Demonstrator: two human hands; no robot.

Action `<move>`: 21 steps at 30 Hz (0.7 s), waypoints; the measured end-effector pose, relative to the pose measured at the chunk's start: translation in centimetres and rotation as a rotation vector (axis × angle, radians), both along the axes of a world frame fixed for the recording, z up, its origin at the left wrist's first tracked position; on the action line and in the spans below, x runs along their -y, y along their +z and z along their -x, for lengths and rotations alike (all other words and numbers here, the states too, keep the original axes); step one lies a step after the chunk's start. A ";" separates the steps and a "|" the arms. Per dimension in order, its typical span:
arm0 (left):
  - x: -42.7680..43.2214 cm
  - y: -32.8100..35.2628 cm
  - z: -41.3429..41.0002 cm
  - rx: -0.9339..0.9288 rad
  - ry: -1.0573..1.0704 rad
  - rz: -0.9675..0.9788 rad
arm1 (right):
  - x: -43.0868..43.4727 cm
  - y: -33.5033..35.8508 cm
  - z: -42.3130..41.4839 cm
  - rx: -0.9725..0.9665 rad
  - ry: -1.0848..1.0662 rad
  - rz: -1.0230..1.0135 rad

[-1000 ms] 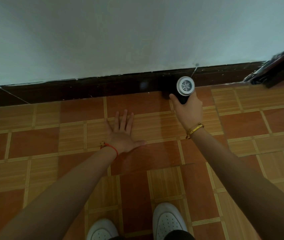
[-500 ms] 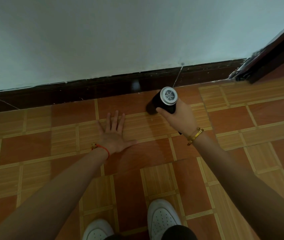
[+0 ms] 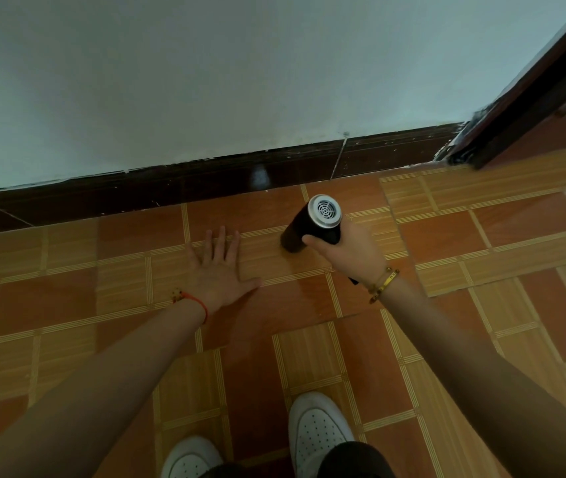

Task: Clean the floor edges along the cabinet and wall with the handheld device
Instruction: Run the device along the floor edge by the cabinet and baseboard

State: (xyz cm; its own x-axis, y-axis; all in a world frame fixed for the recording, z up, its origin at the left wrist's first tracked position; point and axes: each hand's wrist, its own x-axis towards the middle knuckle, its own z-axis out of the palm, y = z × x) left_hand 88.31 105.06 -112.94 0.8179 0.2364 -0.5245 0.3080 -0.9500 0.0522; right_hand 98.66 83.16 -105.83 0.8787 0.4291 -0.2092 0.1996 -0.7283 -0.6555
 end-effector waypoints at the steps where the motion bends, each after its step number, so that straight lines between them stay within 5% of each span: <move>1: -0.1 -0.1 0.4 0.042 -0.010 0.006 | 0.0 -0.1 -0.1 0.033 -0.041 0.005; 6: 0.1 -0.3 1.5 0.228 -0.131 0.000 | -0.5 -0.3 -1.0 0.087 -0.156 0.000; 21: 2.7 1.2 -0.7 0.339 -0.238 -0.007 | -0.4 -1.1 -3.5 0.140 -0.285 -0.078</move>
